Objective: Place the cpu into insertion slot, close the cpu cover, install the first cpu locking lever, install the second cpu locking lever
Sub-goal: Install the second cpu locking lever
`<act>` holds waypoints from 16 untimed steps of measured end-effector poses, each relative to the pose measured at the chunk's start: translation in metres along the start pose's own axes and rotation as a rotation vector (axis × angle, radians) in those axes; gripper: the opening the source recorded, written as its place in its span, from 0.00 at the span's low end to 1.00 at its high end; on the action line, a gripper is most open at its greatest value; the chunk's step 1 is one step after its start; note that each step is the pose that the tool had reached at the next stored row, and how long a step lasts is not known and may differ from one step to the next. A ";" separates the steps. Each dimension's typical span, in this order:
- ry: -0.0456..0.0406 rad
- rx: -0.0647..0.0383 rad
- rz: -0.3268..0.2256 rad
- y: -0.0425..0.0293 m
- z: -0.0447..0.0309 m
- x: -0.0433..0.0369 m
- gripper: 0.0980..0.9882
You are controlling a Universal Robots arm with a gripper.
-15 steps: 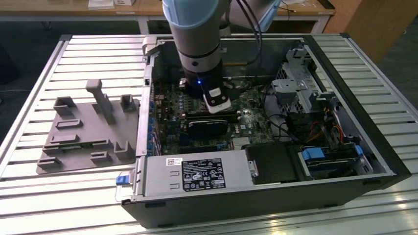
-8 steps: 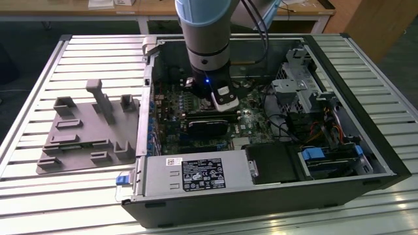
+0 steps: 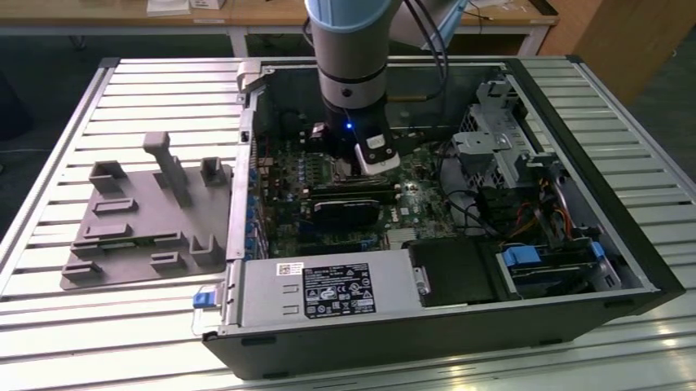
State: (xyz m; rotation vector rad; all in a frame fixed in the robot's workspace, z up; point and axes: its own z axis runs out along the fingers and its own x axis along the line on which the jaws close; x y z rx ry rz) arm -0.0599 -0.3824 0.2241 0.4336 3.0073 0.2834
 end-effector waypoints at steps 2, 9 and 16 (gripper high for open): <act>0.0039 0.010 0.000 0.0027 0.0007 0.0000 0.00; 0.0102 0.040 0.000 0.0112 0.0030 -0.0023 0.00; 0.0119 0.041 0.000 0.0127 0.0034 -0.0035 0.00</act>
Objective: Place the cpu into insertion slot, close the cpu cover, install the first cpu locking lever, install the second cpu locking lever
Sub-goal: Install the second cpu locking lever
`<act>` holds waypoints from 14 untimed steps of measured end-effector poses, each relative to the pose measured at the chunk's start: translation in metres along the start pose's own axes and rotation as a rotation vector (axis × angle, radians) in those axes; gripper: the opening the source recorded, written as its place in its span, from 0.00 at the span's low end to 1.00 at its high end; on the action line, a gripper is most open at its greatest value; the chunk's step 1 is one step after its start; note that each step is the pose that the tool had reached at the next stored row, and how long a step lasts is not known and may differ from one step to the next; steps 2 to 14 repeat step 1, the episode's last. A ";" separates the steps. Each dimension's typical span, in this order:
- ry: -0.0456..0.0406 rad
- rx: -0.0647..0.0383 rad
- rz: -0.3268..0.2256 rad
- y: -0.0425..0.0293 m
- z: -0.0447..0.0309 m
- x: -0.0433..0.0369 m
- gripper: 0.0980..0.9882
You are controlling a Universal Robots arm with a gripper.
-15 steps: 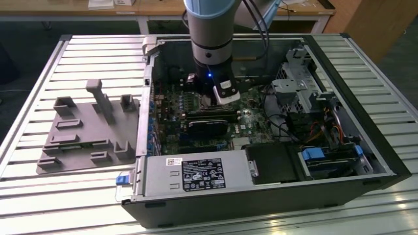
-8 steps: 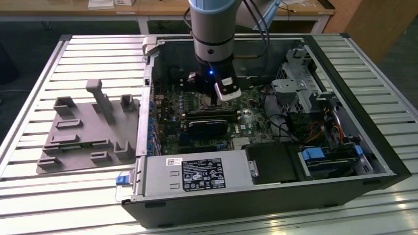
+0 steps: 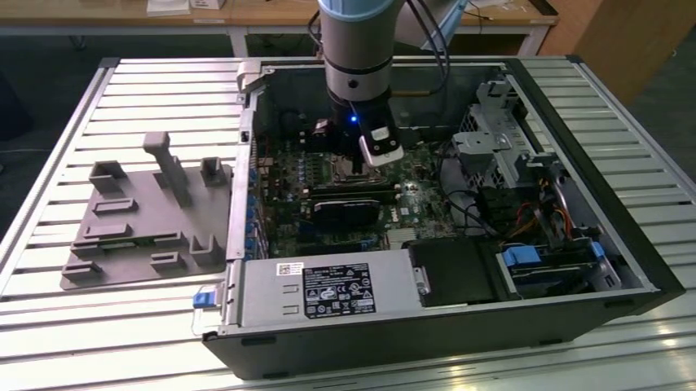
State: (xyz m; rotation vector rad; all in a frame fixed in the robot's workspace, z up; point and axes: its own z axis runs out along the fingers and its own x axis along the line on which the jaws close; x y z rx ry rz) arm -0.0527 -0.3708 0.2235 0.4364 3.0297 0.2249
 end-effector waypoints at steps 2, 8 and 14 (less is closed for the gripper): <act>0.0000 0.000 0.000 0.0000 0.0000 0.0000 0.00; 0.0000 0.000 0.000 0.0000 0.0000 0.0000 0.00; 0.0000 0.000 0.000 0.0000 0.0000 0.0000 0.00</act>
